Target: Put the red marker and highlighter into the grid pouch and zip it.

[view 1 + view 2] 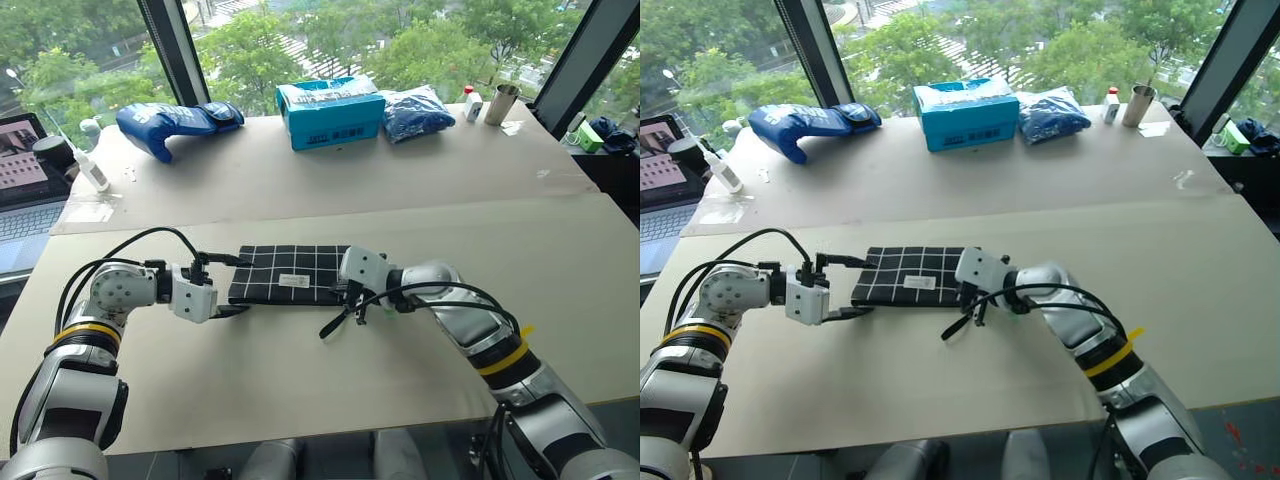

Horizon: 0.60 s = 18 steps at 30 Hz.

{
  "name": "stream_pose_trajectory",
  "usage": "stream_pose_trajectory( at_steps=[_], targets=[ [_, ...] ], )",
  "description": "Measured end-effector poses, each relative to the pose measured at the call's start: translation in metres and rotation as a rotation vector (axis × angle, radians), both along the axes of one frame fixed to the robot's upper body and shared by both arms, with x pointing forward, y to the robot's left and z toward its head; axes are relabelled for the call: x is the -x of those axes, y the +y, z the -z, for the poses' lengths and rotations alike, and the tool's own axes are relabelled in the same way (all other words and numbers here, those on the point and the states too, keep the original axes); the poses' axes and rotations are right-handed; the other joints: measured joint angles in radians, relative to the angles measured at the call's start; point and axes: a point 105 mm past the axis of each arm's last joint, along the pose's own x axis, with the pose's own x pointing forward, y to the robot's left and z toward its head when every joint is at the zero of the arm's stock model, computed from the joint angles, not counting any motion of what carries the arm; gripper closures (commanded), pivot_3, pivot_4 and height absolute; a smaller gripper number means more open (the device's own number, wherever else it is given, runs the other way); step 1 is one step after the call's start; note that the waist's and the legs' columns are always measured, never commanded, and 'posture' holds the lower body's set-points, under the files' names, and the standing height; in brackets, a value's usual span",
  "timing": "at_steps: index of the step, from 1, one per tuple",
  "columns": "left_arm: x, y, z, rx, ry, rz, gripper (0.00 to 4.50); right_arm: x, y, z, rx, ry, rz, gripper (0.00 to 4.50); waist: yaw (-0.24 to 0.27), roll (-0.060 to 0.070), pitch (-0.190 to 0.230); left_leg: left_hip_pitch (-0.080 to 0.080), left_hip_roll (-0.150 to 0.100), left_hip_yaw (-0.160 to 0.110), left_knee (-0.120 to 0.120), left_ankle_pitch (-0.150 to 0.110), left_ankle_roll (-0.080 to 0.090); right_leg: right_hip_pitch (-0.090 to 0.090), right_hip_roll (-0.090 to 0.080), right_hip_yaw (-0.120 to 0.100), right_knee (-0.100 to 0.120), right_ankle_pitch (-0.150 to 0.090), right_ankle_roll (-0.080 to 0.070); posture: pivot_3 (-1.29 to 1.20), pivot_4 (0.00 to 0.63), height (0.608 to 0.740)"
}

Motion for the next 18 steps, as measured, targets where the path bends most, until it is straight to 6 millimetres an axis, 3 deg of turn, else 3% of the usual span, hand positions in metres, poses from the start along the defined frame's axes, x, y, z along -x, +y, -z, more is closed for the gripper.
stream_pose_trajectory(
  at_steps=[9,18],
  targets=[
    [-0.001,0.001,0.0,0.006,-0.019,-0.006,0.0,0.003,-0.003,-0.001,0.003,0.005,-0.001,4.45,0.0,0.0,0.0,0.0,0.0,0.0,0.004,-0.001,0.001,0.001,0.0,0.0,0.0,0.0,0.0,0.0,0.15,0.74],
    [-0.007,0.019,-0.002,-0.025,-0.033,-0.094,0.0,0.003,-0.005,-0.001,-0.001,0.01,0.001,4.45,0.0,0.0,0.0,0.0,-0.001,0.001,0.005,-0.001,0.001,0.0,0.0,0.0,0.0,0.0,0.001,0.0,0.15,0.74]
  ],
)
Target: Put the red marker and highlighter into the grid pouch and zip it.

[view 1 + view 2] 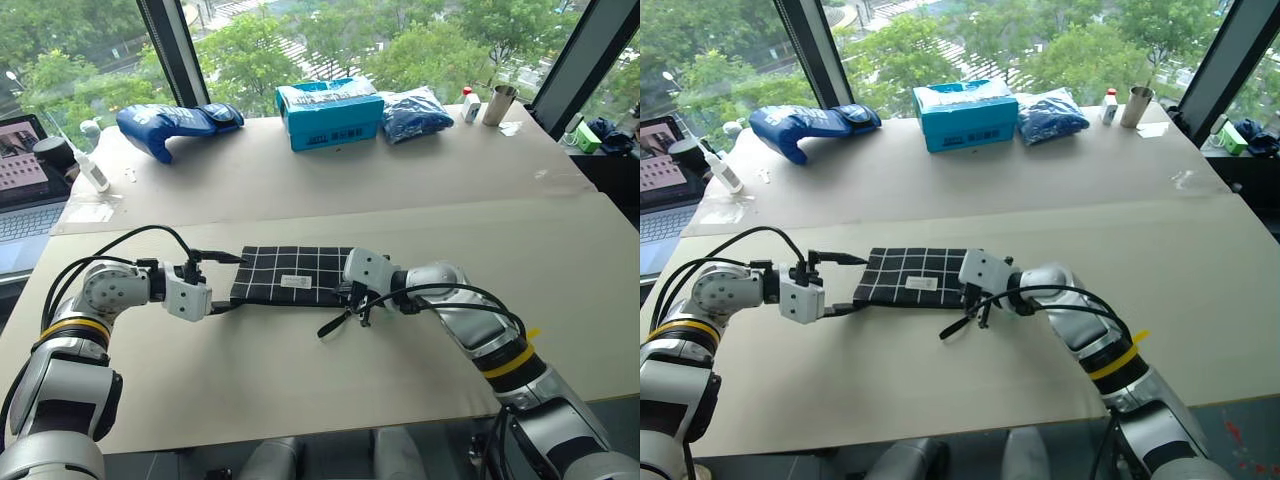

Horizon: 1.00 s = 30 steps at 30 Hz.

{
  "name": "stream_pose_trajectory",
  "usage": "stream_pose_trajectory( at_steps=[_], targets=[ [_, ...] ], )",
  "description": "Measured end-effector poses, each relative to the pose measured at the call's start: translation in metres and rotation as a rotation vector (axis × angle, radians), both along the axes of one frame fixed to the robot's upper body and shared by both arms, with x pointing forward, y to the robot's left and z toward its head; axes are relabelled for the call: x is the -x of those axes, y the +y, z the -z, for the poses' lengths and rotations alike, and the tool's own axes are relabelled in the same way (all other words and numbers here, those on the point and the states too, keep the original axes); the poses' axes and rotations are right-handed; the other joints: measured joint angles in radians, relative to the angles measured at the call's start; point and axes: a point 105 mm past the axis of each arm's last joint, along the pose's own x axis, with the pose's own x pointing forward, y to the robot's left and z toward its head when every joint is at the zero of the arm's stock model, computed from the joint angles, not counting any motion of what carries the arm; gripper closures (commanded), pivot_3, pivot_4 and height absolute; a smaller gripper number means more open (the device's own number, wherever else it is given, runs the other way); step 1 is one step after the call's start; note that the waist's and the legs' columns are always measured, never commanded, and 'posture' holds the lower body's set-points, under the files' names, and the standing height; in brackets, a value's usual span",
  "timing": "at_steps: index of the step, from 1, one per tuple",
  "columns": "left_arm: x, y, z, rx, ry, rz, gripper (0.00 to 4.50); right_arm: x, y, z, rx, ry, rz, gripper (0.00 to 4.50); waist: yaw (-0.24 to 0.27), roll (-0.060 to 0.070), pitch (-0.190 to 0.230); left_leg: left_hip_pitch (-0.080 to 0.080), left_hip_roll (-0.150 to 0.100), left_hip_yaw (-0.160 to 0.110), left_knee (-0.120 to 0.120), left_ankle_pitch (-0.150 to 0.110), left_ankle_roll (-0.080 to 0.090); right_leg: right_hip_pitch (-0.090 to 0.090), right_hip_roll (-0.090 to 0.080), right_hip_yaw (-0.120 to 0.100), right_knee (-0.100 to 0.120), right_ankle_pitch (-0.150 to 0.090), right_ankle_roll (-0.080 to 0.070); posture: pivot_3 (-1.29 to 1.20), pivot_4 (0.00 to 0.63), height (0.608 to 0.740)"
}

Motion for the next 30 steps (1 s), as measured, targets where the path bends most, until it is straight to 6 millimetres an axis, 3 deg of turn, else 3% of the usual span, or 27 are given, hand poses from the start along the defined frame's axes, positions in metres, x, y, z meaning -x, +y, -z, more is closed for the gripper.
stream_pose_trajectory(
  at_steps=[1,4,14,24,30],
  targets=[
    [0.0,0.0,0.0,0.001,0.001,-0.001,0.0,0.0,0.0,0.0,0.0,0.0,0.0,4.45,0.0,0.0,0.0,0.0,0.0,0.0,0.0,0.0,0.0,0.0,0.0,0.0,0.0,0.0,0.0,0.0,0.15,0.74],
    [0.0,-0.003,0.001,0.006,0.004,0.006,0.69,0.0,0.0,0.0,0.0,0.0,0.0,4.5,0.0,0.0,0.0,0.0,0.0,0.0,0.0,0.0,0.0,0.0,0.0,0.0,0.0,0.0,0.0,0.0,0.15,0.74],
    [0.004,-0.025,0.005,0.054,0.024,0.092,4.47,0.0,0.0,0.0,0.0,0.0,0.0,4.5,-0.001,0.0,0.0,-0.002,-0.001,0.0,0.001,0.0,0.001,0.0,0.0,0.0,0.0,0.002,0.002,0.0,0.15,0.74],
    [0.01,-0.026,0.01,0.074,0.075,0.107,4.47,0.0,0.0,0.0,-0.001,0.0,0.0,4.5,-0.002,0.0,0.0,-0.002,-0.001,0.0,0.001,-0.001,0.001,-0.001,0.0,0.0,0.0,0.003,0.003,0.0,0.15,0.74],
    [0.003,-0.012,0.005,0.212,0.217,-0.025,4.47,-0.005,0.007,-0.01,-0.101,0.003,0.028,4.5,-0.012,0.0,0.0,-0.005,0.0,0.0,0.002,-0.001,0.001,-0.005,0.0,0.0,0.001,0.003,0.002,0.0,0.15,0.74]
  ],
)
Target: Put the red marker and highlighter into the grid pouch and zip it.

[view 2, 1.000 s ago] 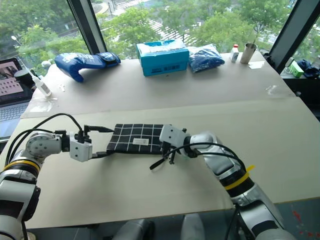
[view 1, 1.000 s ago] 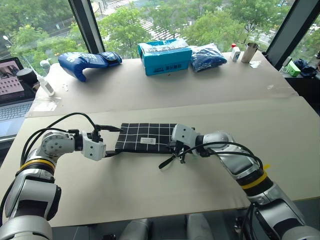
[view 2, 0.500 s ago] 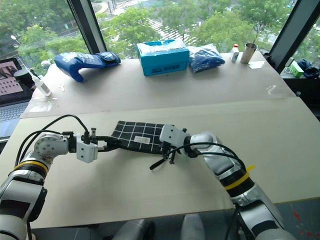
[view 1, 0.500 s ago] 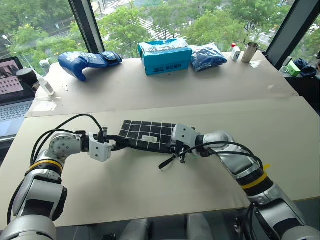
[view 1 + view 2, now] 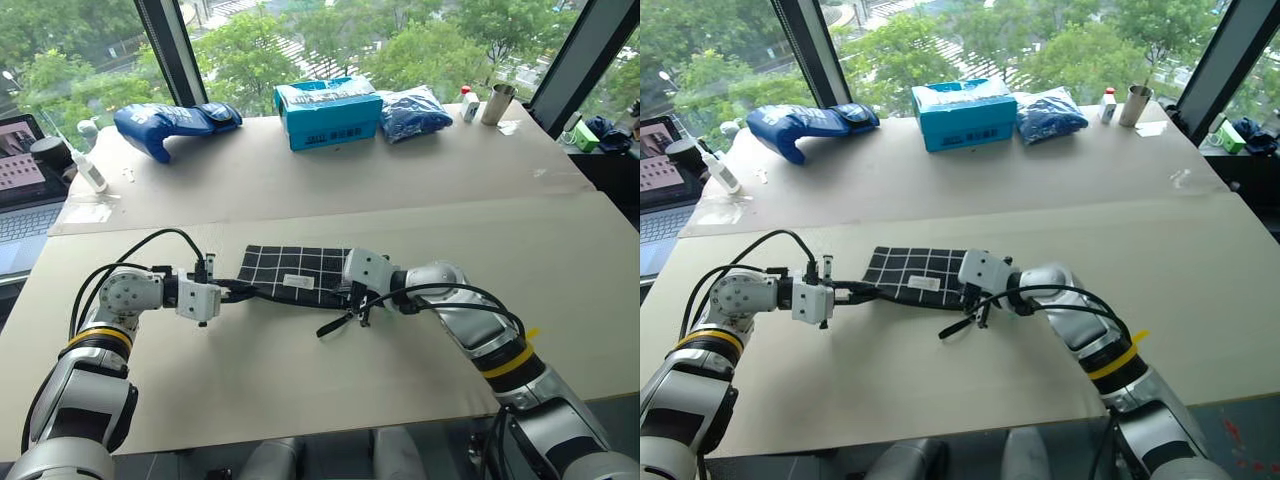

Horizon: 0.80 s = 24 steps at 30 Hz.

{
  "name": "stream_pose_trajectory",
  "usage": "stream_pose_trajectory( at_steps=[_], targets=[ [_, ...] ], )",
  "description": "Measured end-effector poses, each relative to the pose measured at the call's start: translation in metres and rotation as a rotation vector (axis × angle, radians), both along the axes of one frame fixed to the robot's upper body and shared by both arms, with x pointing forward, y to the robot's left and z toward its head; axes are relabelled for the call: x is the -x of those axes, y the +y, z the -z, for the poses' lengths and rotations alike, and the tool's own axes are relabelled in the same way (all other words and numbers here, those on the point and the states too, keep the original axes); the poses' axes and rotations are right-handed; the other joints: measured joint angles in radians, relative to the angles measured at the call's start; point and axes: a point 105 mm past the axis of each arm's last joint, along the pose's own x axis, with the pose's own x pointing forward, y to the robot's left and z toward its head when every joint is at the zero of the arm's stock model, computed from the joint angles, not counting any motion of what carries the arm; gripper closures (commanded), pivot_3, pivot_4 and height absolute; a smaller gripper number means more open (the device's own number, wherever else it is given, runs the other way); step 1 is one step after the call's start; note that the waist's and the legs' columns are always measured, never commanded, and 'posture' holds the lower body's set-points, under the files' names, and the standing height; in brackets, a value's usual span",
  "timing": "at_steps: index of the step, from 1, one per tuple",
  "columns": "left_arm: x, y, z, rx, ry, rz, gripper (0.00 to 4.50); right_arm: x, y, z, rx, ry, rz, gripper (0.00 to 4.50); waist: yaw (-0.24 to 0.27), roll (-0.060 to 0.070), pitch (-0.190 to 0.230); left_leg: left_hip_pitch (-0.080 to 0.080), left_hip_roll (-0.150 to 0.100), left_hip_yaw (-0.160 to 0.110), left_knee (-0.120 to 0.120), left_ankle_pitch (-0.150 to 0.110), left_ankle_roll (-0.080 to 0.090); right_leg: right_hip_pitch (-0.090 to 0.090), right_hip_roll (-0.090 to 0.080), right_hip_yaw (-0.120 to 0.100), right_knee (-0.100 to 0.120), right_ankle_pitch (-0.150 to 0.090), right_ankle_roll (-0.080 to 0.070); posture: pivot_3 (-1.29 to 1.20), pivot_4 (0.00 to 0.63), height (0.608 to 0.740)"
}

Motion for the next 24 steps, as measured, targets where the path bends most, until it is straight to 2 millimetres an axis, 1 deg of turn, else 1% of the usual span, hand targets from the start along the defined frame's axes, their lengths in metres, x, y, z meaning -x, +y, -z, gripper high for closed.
stream_pose_trajectory(
  at_steps=[2,3,4,5,6,7,9,11,12,14,16,19,21,23,24],
  targets=[
    [0.0,0.002,-0.004,0.041,0.023,-0.021,4.5,-0.009,0.004,-0.015,-0.113,0.01,0.048,3.91,-0.009,0.0,0.0,-0.004,0.0,0.001,0.001,0.0,0.0,-0.005,0.0,0.001,0.001,0.002,-0.001,0.0,0.15,0.74],
    [0.002,0.004,-0.005,0.056,0.03,-0.026,4.5,-0.016,0.004,-0.026,-0.177,0.019,0.08,3.69,-0.012,0.0,0.0,-0.006,0.001,0.001,0.002,0.0,-0.001,-0.007,0.0,0.001,0.001,0.003,-0.002,0.0,0.15,0.74],
    [0.004,0.004,-0.004,0.061,0.037,-0.027,4.5,-0.021,0.001,-0.033,-0.208,0.018,0.101,3.44,-0.013,0.0,0.0,-0.007,0.001,0.001,0.002,0.0,-0.001,-0.008,0.0,0.001,0.001,0.004,-0.002,0.0,0.15,0.74],
    [0.006,0.005,-0.003,0.065,0.043,-0.029,4.5,-0.026,-0.003,-0.039,-0.233,0.016,0.125,3.11,-0.014,0.0,0.0,-0.008,0.001,0.001,0.002,0.0,-0.001,-0.009,0.0,0.0,0.001,0.004,-0.002,0.0,0.15,0.74],
    [0.011,0.008,0.001,0.064,0.054,-0.039,4.5,-0.034,-0.011,-0.05,-0.272,0.017,0.165,2.7,-0.015,0.0,0.0,-0.008,0.001,0.001,0.001,0.0,-0.001,-0.009,0.0,0.0,0.0,0.005,-0.002,0.0,0.15,0.74],
    [0.012,0.009,0.002,0.064,0.062,-0.043,4.5,-0.037,-0.016,-0.054,-0.282,0.012,0.183,2.26,-0.015,0.0,0.0,-0.008,0.001,0.001,0.001,0.0,-0.001,-0.009,0.0,0.0,-0.001,0.005,-0.002,0.0,0.15,0.74],
    [0.016,0.013,0.005,0.072,0.078,-0.063,4.5,-0.046,-0.026,-0.068,-0.349,0.026,0.226,1.75,-0.014,0.0,0.0,-0.008,0.001,0.001,0.001,0.0,-0.001,-0.01,0.0,0.0,-0.001,0.005,-0.002,0.0,0.15,0.74],
    [0.017,0.012,0.003,0.089,0.08,-0.077,4.5,-0.053,-0.034,-0.08,-0.419,0.053,0.261,0.86,-0.013,0.0,0.0,-0.008,0.001,0.001,0.001,0.0,-0.001,-0.01,0.0,0.0,-0.001,0.005,-0.003,0.0,0.15,0.74],
    [0.017,0.012,0.001,0.1,0.083,-0.086,4.5,-0.056,-0.038,-0.087,-0.457,0.068,0.274,0.65,-0.013,0.0,0.0,-0.008,0.001,0.002,0.001,0.0,-0.001,-0.01,0.0,0.0,-0.001,0.006,-0.003,0.0,0.15,0.74],
    [0.016,0.012,0.0,0.134,0.103,-0.121,4.5,-0.056,-0.048,-0.098,-0.505,0.088,0.283,0.65,-0.012,0.0,0.0,-0.008,0.001,0.001,0.001,0.0,-0.001,-0.01,0.0,0.0,-0.001,0.006,-0.003,0.0,0.15,0.74],
    [0.014,0.015,-0.002,0.194,0.148,-0.196,4.5,-0.05,-0.059,-0.11,-0.525,0.097,0.271,0.65,-0.011,0.0,0.0,-0.009,0.001,0.001,0.001,0.0,-0.001,-0.01,0.0,0.0,-0.001,0.006,-0.003,0.0,0.15,0.74],
    [0.009,0.02,-0.008,0.279,0.19,-0.301,4.5,-0.037,-0.063,-0.119,-0.526,0.083,0.225,0.65,-0.012,0.0,0.0,-0.009,0.002,0.002,0.001,0.0,-0.001,-0.01,0.0,0.0,-0.001,0.006,-0.003,0.0,0.15,0.74],
    [0.005,0.017,-0.019,0.352,0.196,-0.349,4.5,-0.032,-0.065,-0.118,-0.51,0.081,0.22,0.65,-0.013,0.0,0.0,-0.009,0.002,0.003,0.001,0.0,-0.001,-0.01,0.0,0.0,-0.001,0.006,-0.003,0.0,0.15,0.74],
    [0.005,0.012,-0.025,0.397,0.209,-0.384,4.5,-0.031,-0.066,-0.108,-0.47,0.085,0.239,0.65,-0.013,0.0,0.0,-0.008,0.002,0.003,0.001,0.0,-0.001,-0.01,0.0,0.0,-0.001,0.006,-0.003,0.0,0.15,0.74],
    [0.005,0.009,-0.026,0.411,0.224,-0.408,4.5,-0.032,-0.066,-0.099,-0.446,0.101,0.26,0.65,-0.013,0.0,0.0,-0.008,0.002,0.004,0.001,0.0,-0.001,-0.01,0.0,0.001,-0.001,0.006,-0.003,0.0,0.15,0.74]
  ],
)
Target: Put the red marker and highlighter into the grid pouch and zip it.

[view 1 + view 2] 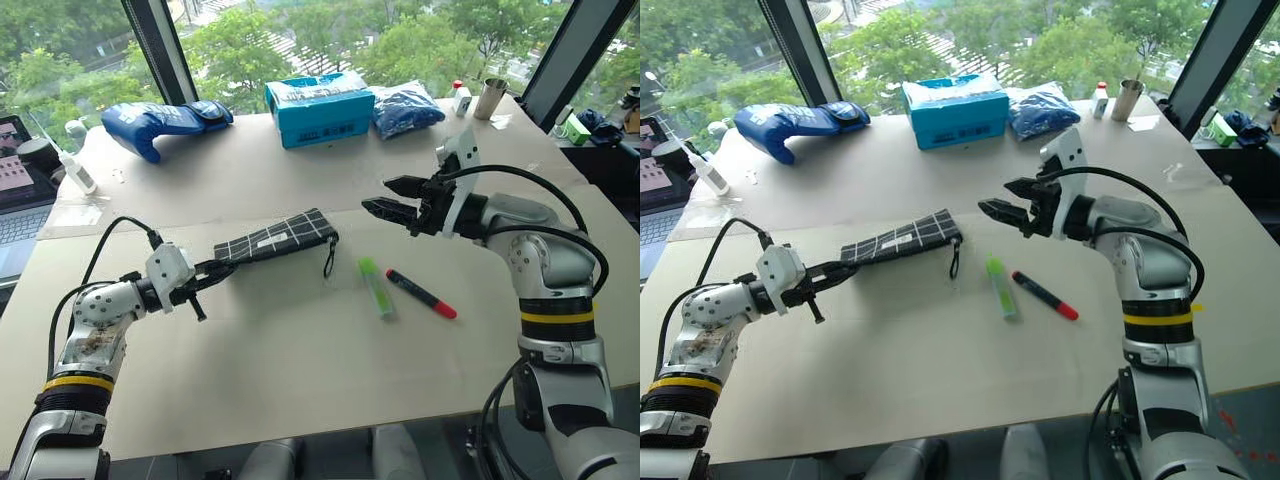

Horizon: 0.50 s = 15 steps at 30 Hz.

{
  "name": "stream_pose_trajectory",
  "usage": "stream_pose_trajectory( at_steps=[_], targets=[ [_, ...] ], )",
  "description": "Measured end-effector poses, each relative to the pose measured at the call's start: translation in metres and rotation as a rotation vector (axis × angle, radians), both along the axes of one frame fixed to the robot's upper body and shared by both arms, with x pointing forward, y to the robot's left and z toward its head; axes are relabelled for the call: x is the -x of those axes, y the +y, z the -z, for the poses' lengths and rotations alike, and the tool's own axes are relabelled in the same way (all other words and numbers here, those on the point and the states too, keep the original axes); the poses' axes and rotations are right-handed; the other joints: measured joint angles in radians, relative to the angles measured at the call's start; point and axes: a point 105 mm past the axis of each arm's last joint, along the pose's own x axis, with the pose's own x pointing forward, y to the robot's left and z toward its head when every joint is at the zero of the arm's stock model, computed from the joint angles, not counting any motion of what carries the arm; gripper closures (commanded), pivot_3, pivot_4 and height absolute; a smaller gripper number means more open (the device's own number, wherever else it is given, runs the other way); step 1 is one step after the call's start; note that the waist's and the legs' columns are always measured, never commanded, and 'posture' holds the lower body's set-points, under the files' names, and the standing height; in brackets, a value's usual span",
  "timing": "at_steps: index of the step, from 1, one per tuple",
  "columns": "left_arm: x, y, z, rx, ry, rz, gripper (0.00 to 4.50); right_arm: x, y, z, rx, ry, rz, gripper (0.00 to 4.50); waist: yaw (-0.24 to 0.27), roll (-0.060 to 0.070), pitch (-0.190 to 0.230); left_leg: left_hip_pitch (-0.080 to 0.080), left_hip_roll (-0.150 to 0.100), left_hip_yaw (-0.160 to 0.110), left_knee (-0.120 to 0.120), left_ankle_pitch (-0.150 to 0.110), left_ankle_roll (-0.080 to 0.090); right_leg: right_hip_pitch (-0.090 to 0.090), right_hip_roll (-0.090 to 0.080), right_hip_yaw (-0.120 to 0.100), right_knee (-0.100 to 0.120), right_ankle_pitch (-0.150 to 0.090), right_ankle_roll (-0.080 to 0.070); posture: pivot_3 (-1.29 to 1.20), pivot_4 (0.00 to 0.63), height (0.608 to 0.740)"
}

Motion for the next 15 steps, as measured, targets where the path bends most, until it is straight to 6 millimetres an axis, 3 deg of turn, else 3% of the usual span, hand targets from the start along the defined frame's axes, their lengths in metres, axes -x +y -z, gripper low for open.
stream_pose_trajectory(
  at_steps=[6,15],
  targets=[
    [-0.002,-0.009,-0.006,0.049,0.034,-0.074,4.5,-0.004,0.032,0.043,0.124,0.07,0.041,0.65,0.001,0.0,0.0,0.0,0.001,0.003,0.0,0.0,-0.001,-0.001,0.0,0.0,0.0,0.002,-0.002,0.0,0.15,0.74],
    [-0.007,-0.007,-0.007,0.056,0.034,-0.151,4.5,-0.015,0.046,0.056,0.151,0.073,0.111,0.65,0.004,0.0,0.0,0.0,0.001,0.003,0.0,0.001,-0.001,-0.001,0.0,0.0,-0.001,0.003,-0.002,0.0,0.15,0.74]
  ],
)
